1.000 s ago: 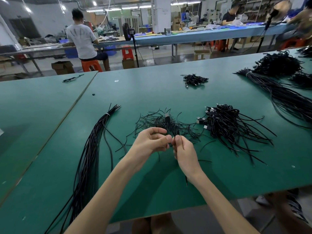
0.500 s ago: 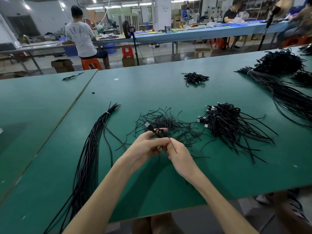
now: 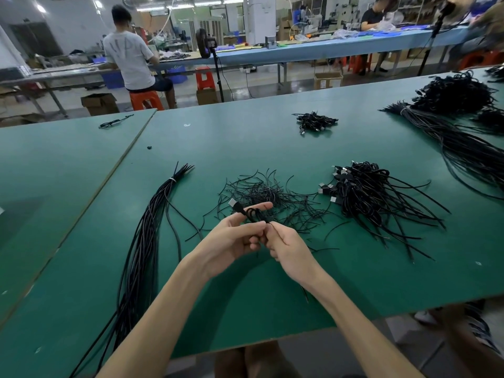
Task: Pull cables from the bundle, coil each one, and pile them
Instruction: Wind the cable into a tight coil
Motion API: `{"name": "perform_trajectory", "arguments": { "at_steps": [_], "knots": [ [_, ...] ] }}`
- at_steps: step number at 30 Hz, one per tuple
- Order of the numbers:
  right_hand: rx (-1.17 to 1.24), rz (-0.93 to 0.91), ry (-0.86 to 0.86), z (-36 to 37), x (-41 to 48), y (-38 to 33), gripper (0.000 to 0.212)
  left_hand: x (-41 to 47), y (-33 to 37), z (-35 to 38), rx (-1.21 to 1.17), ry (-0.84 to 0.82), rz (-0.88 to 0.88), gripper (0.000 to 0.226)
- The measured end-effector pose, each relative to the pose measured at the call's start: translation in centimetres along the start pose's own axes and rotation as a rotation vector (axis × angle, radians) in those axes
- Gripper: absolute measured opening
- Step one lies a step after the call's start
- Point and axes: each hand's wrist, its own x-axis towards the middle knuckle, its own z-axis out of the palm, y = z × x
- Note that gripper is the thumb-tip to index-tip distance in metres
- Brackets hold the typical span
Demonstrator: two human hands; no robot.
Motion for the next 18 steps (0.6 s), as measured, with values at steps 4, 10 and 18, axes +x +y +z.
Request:
{"name": "perform_trajectory", "arguments": {
  "at_steps": [4, 10, 18],
  "knots": [
    [-0.013, -0.006, -0.016, -0.01, -0.21, -0.4, 0.035, -0.06, -0.45, -0.27, 0.017, -0.011, 0.029, 0.051],
    [0.004, 0.036, -0.03, -0.26, -0.16, -0.4, 0.036, -0.02, -0.68, -0.49, 0.055, -0.04, 0.067, 0.057],
    [0.016, -0.007, -0.09, -0.22, -0.38, -1.04, 0.034, -0.24, -0.64, -1.02, 0.084, -0.068, 0.076, 0.059]
  ]
}}
